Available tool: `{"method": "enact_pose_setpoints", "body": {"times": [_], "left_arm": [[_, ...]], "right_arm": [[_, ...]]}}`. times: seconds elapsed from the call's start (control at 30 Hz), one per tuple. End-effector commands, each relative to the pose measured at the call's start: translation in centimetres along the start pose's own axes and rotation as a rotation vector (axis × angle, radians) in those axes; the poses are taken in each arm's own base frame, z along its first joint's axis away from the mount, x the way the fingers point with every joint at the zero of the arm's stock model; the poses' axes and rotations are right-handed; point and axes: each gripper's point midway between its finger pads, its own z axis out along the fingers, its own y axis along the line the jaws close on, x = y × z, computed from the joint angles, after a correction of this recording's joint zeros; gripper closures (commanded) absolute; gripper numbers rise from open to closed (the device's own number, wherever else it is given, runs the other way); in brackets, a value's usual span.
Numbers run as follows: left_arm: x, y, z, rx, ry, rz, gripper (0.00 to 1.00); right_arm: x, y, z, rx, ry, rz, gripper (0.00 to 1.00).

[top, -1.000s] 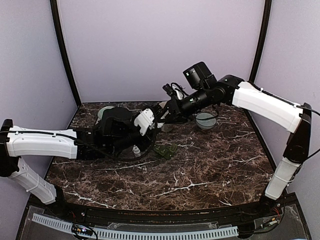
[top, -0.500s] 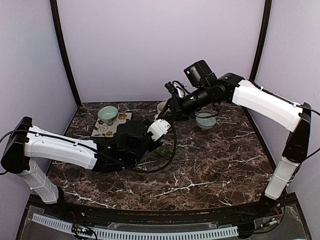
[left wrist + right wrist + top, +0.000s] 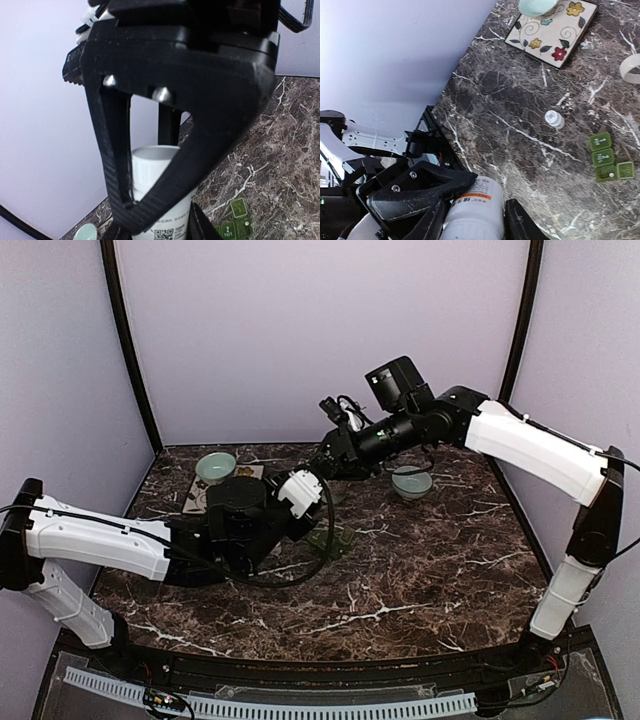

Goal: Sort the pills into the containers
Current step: Screw the lid of the pill bottle onto the pill bottle.

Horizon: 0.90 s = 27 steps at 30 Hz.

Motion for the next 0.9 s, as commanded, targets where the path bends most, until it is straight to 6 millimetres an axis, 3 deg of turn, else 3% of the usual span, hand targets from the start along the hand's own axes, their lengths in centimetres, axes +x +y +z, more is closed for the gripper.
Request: {"method": "enact_pose_setpoints", "body": {"times": [0.0, 0.5, 0.87], "left_arm": [[-8.0, 3.1, -4.2, 0.084, -0.273, -0.264, 0.91], [-4.9, 3.2, -5.0, 0.182, -0.145, -0.289, 0.91], [-2.7, 3.4, -4.8, 0.301, -0.049, -0.362, 0.91]], "right_arm": [[1.1, 0.3, 1.4, -0.008, 0.022, -0.027, 0.57], [-0.3, 1.6, -2.1, 0.047, -0.075, -0.164, 0.50], [-0.3, 2.4, -3.4, 0.030, -0.108, -0.233, 0.47]]}}
